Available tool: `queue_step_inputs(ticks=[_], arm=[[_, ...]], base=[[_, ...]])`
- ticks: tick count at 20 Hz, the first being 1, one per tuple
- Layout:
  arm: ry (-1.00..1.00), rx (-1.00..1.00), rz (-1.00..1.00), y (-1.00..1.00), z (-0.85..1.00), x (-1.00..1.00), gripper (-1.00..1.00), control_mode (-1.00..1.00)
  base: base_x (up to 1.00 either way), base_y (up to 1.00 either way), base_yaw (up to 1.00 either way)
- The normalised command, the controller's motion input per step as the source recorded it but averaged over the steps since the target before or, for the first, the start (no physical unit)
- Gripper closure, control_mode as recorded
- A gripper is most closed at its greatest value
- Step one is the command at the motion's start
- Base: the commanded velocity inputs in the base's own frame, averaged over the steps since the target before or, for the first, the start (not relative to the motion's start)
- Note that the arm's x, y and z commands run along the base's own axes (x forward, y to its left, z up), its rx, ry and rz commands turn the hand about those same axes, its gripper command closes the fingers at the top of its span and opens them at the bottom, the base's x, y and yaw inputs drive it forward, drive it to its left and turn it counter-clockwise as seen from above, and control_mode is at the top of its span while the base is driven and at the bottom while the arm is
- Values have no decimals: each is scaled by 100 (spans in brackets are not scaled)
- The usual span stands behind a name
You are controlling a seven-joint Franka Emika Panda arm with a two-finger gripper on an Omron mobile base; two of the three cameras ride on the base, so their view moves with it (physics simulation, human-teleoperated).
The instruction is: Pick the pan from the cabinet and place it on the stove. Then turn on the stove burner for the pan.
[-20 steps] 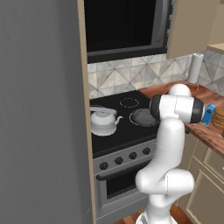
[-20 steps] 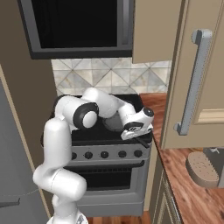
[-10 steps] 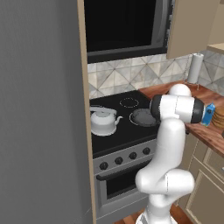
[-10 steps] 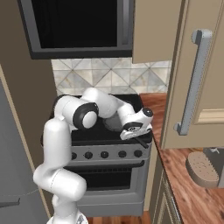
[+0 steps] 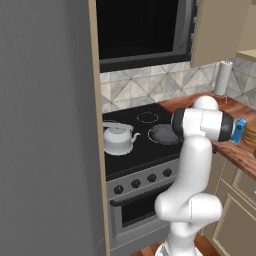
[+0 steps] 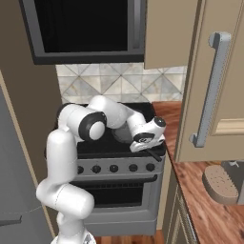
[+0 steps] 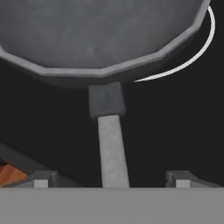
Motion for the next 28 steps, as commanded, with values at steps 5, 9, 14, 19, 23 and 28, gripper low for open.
queue_step_inputs(ticks=[5, 9, 14, 19, 23, 28], arm=[[-1, 0, 0, 0, 23, -14, -100, -100], [-8, 0, 0, 7, 36, -24, -100, -100], [-9, 0, 0, 14, 34, -39, -100, -100], [-9, 0, 0, 26, 30, -59, -100, -100], [-8, 0, 0, 61, 21, -67, -100, -100], [-5, 0, 0, 73, 13, -66, -100, -100]], base=[[0, 0, 0], [0, 0, 0], [0, 0, 0], [0, 0, 0], [0, 0, 0], [0, 0, 0]])
